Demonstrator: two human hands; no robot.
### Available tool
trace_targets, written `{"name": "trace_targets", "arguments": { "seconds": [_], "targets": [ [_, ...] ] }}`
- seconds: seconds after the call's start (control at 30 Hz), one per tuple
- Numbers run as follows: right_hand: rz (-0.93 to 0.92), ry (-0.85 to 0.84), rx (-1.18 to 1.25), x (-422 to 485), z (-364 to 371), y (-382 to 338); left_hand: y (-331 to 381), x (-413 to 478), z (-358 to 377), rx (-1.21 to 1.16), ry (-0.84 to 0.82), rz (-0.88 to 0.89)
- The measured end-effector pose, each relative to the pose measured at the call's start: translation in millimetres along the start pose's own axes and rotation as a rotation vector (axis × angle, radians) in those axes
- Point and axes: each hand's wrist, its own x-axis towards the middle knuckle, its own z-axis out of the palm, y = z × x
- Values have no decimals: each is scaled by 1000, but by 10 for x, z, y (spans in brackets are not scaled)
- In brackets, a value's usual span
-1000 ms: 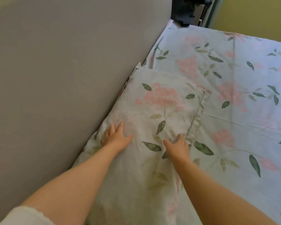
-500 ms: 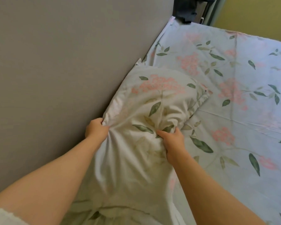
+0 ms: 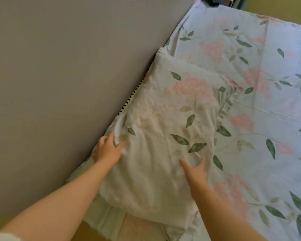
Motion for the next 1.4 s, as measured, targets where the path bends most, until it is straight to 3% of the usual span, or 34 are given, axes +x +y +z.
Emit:
{"name": "trace_targets", "arguments": {
  "seconds": [0.13,0.3,0.4,0.7,1.0,1.17,1.3,1.4],
  "targets": [
    [86,18,79,-170,180,460,-568,-19,112,-175,-73,-155],
    [107,-18,384,-216,448,798,-811,-13,209,-550,-176,-141],
    [61,-35,493,-255,545,775,-777,-46,151,-627,-148,-112],
    [-1,-63,475,-825,442,582,-817,-357,-396,-270,24,29],
    [-10,-226,204,-1420,556,980,-1421,-766,-530,-148,55,-104],
    [76,-264,-148,-1302,637,1188,-1606,-882,-376,3,-32,-230],
    [91,-165,-316,-1236,659,1193,-1577,-986,-236,146,-166,-114],
    [74,-107,-211,-1193,694,1077,-1502,-987,-122,140,-197,-8]
  ]
}}
